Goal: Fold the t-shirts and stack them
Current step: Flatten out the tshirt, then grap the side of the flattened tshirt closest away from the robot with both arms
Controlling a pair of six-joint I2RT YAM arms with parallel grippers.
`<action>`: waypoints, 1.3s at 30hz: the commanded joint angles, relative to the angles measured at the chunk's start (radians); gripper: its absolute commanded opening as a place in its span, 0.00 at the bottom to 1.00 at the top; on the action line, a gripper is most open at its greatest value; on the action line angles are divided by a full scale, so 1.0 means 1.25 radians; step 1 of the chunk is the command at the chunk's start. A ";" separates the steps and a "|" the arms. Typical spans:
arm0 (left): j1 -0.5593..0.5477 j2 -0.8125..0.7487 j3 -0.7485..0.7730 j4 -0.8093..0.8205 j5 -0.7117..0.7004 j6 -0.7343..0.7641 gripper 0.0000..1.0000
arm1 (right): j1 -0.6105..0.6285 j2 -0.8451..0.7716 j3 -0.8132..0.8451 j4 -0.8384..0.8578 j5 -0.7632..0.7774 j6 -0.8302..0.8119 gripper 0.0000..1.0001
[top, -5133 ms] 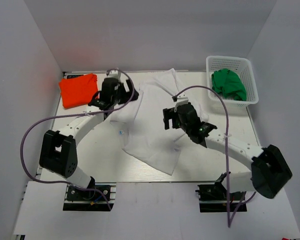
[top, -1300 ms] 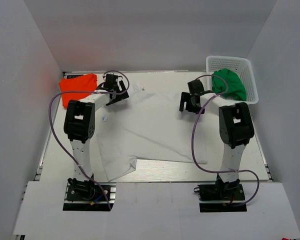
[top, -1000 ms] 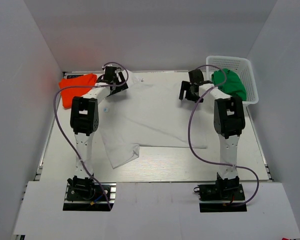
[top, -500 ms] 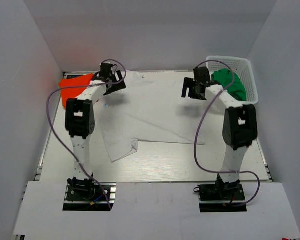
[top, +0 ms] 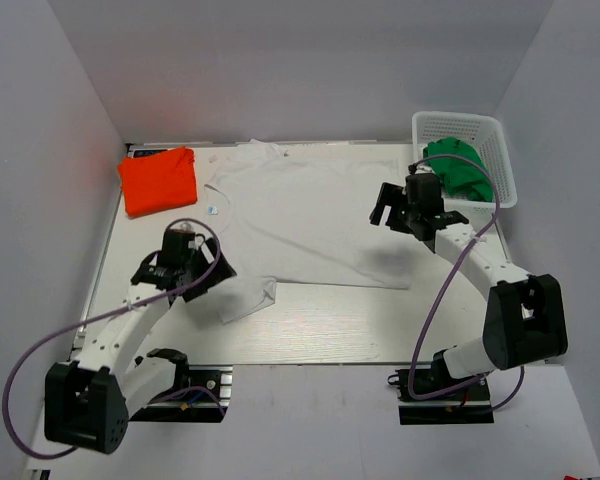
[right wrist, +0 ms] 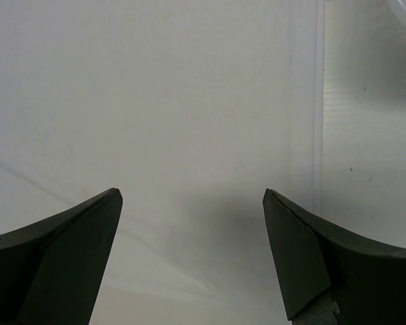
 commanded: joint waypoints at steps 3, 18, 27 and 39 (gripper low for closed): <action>-0.032 -0.142 -0.107 -0.153 0.113 -0.086 1.00 | -0.004 -0.065 -0.021 0.052 0.030 0.027 0.90; -0.051 -0.054 -0.203 -0.072 -0.007 -0.182 0.75 | -0.005 -0.092 -0.067 0.038 0.067 0.038 0.90; -0.051 -0.038 -0.229 -0.016 0.000 -0.182 0.36 | -0.004 -0.116 -0.110 0.026 0.086 0.061 0.90; -0.051 -0.114 -0.232 -0.033 0.015 -0.157 0.00 | -0.012 -0.178 -0.185 -0.082 0.147 0.087 0.90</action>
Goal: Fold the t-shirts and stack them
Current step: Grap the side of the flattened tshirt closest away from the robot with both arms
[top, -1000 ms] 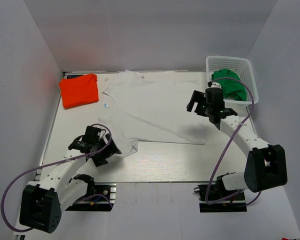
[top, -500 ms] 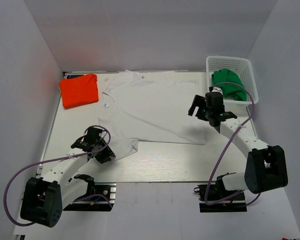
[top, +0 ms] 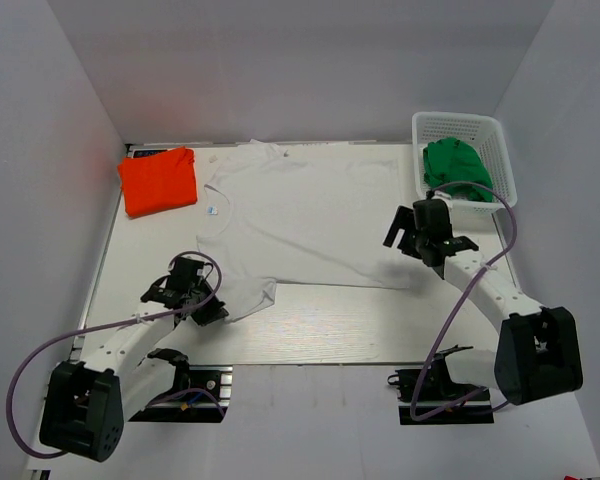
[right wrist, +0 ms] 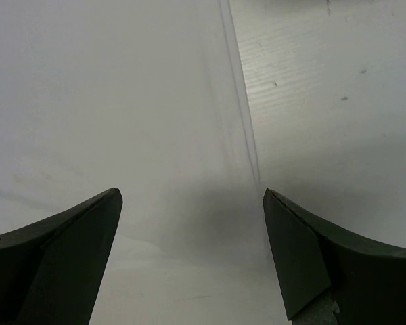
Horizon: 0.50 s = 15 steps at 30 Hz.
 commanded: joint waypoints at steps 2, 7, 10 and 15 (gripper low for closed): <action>-0.002 -0.070 -0.001 -0.032 -0.008 0.017 0.00 | -0.005 -0.062 -0.053 -0.084 0.023 0.013 0.90; -0.002 -0.088 0.014 -0.051 0.007 0.024 0.00 | -0.006 -0.094 -0.104 -0.144 0.018 0.023 0.90; -0.002 -0.080 0.022 -0.051 0.023 0.032 0.00 | -0.005 -0.106 -0.154 -0.135 0.016 0.035 0.90; -0.002 -0.051 0.039 -0.051 0.033 0.039 0.00 | -0.008 -0.078 -0.184 -0.090 0.002 0.054 0.89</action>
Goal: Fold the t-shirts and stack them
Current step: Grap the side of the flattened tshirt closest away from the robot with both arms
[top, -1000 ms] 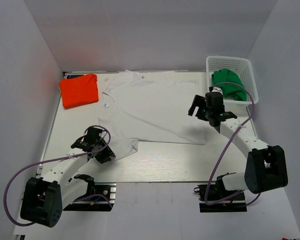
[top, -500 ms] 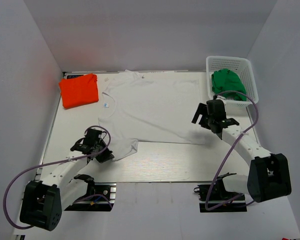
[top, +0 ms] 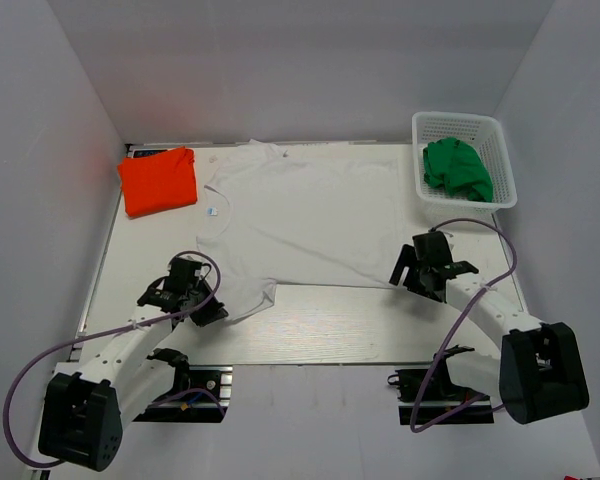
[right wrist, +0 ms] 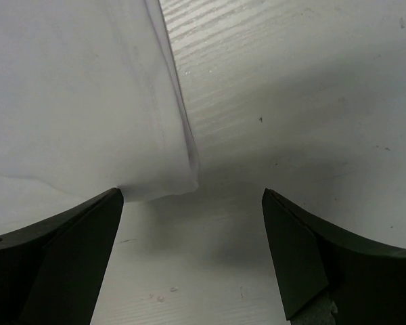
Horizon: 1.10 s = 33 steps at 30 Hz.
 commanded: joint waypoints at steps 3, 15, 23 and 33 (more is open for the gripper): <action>-0.002 0.014 0.041 -0.024 0.019 0.017 0.00 | -0.005 0.033 -0.005 0.034 -0.019 0.022 0.82; -0.002 0.006 0.066 -0.047 0.036 0.017 0.00 | -0.004 0.022 -0.020 0.036 -0.076 0.014 0.00; -0.002 0.040 0.155 0.065 0.133 0.061 0.00 | -0.004 0.025 0.096 0.039 -0.125 -0.036 0.00; 0.016 0.171 0.332 0.154 -0.028 0.063 0.00 | -0.005 0.145 0.258 0.006 -0.123 -0.063 0.00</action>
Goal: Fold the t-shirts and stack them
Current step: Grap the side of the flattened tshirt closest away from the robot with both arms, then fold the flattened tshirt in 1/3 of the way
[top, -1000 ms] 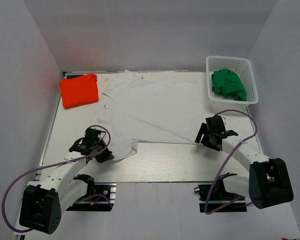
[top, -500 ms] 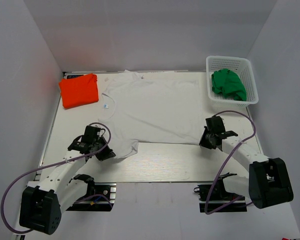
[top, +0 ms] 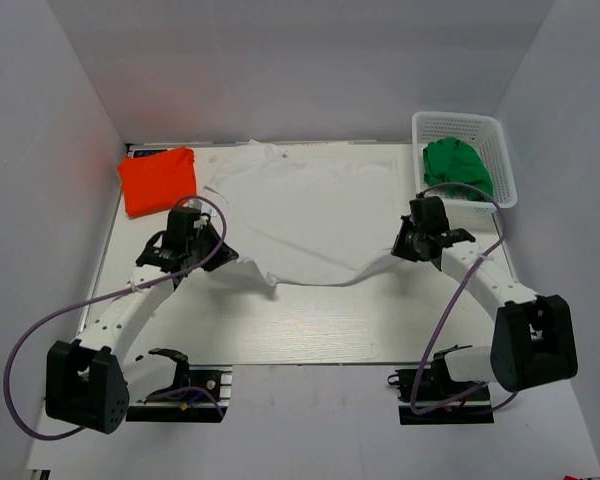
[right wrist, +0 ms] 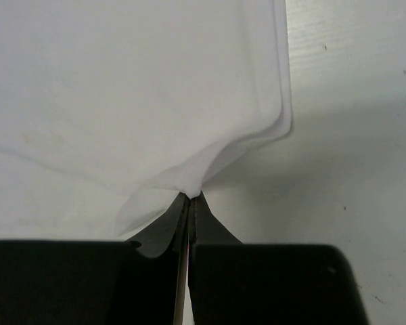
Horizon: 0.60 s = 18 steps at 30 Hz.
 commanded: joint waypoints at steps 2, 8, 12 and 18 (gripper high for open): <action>0.009 0.077 0.129 0.065 -0.132 0.003 0.00 | -0.005 0.059 0.092 -0.022 0.002 -0.024 0.00; 0.016 0.218 0.285 0.065 -0.228 0.014 0.00 | -0.023 0.105 0.160 -0.040 0.051 -0.028 0.00; 0.023 0.300 0.338 0.096 -0.235 0.040 0.00 | -0.034 0.141 0.216 -0.035 0.063 -0.042 0.00; 0.031 0.396 0.418 0.154 -0.272 0.100 0.00 | -0.052 0.237 0.301 -0.052 0.050 -0.052 0.00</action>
